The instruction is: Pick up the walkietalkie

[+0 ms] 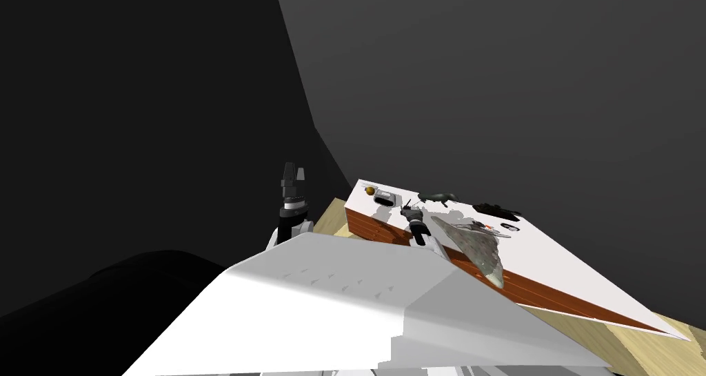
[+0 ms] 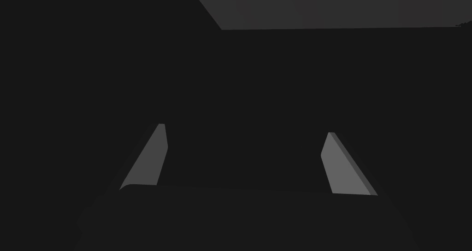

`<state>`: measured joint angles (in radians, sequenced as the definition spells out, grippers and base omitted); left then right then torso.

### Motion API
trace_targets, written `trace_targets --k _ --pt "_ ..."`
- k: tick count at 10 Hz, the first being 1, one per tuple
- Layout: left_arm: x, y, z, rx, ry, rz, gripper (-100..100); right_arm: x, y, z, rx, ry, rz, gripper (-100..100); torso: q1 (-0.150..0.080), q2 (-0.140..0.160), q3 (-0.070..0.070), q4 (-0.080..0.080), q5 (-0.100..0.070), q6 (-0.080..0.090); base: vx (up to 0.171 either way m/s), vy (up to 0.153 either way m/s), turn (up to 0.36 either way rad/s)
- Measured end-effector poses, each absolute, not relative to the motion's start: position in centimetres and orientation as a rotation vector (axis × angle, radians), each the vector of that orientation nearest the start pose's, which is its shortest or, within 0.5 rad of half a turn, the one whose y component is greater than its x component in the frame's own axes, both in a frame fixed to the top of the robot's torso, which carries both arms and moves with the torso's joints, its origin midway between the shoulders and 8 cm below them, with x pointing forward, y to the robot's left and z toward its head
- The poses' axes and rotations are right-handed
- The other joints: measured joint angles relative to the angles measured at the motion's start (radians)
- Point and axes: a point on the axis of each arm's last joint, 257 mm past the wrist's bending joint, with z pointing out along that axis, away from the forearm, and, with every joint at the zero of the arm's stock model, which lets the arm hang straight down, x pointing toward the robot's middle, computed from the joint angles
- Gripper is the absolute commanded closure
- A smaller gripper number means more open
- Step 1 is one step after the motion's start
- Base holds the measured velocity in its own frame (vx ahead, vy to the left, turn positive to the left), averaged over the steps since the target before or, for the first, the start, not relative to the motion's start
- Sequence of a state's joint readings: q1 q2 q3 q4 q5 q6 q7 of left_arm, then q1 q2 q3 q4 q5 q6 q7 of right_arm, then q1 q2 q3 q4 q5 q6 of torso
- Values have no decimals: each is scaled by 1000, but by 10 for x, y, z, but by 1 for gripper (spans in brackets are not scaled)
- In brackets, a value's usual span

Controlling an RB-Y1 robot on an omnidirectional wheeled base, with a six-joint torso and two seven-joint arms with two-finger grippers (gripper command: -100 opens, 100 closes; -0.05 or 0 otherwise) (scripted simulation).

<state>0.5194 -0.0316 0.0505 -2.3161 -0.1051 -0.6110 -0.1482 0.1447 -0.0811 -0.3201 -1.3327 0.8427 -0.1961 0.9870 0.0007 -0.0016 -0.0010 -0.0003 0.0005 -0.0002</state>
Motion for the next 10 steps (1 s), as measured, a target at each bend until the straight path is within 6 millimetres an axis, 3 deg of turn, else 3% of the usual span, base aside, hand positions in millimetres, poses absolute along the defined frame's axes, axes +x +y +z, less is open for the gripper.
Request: trace_targets --k 1,3,10 --pt "315 279 53 -450 593 -1065 0 446 -405 -367 -97 1811 -412 -100 -1 1 1 0 0 0 -52 -46 197" --pt "315 279 53 -450 593 -1065 0 459 -396 -378 -120 1855 -401 -100 -5 5 3 1 -1 0 -60 -56 60" --pt "315 279 53 -450 593 -1066 0 473 -387 -400 -84 1939 -374 -100 -4 2 0 -1 -3 -3 -43 -38 87"
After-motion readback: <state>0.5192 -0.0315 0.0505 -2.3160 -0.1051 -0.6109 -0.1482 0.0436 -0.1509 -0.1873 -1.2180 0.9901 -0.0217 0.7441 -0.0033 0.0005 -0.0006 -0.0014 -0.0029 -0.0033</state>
